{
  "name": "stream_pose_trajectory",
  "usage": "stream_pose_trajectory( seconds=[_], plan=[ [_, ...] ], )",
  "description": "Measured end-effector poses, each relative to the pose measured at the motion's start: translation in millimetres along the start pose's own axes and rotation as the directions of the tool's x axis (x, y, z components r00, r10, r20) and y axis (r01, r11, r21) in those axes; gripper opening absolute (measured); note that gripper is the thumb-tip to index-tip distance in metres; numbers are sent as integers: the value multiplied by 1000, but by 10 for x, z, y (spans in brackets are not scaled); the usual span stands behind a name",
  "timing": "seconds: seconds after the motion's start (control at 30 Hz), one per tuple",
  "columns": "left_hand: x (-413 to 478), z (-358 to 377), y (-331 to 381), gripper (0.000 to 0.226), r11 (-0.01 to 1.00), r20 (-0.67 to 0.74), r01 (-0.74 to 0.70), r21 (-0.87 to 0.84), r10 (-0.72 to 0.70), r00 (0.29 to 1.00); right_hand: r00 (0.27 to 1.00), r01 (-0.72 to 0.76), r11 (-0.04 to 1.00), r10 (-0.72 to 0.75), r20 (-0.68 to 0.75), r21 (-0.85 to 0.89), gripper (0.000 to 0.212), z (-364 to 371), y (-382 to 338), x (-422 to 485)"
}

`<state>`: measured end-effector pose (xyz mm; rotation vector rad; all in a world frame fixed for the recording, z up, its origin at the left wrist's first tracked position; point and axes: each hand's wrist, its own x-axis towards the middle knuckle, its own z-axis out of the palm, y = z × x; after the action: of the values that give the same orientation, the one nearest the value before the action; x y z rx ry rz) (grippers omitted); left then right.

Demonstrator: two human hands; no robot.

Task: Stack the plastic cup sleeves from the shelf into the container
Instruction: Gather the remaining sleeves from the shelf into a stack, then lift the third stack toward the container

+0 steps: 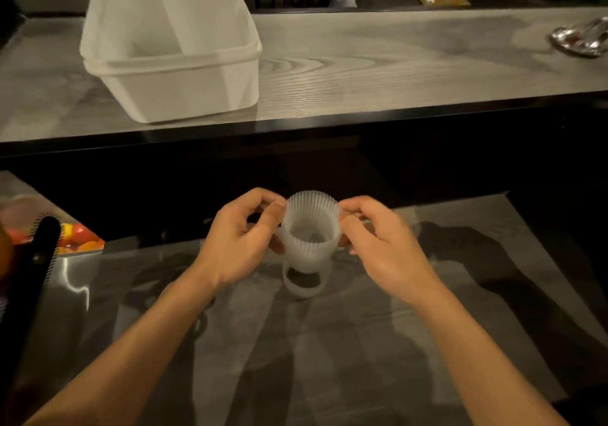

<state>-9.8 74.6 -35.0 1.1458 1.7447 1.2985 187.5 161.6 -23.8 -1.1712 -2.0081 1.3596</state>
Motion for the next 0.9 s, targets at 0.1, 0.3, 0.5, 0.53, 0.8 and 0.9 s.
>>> stream_pose_trajectory(
  seconds=[0.1,0.3,0.5,0.53,0.8,0.9],
  plan=[
    [-148,11,-178,17,999,36,49,7,-49,998,999,-37,997,38,18,-70,17,94,140,-101],
    [-282,77,-512,21,986,117,72,149,-90,989,985,-143,979,156,80,-145,15,283,420,-168],
    [-432,23,-530,67,982,240,175,71,-187,953,962,-199,976,178,206,87,28,287,356,-297],
    [-462,-4,-481,74,986,256,146,80,-162,953,965,-160,985,143,221,64,42,266,319,-317],
    [-415,-482,573,61,972,40,-199,121,196,980,976,200,979,-202,80,29,50,-128,-785,-238],
    [-333,-804,1114,54,960,-62,-264,95,271,961,947,314,948,-317,48,57,42,-263,-1410,-166]
  ],
)
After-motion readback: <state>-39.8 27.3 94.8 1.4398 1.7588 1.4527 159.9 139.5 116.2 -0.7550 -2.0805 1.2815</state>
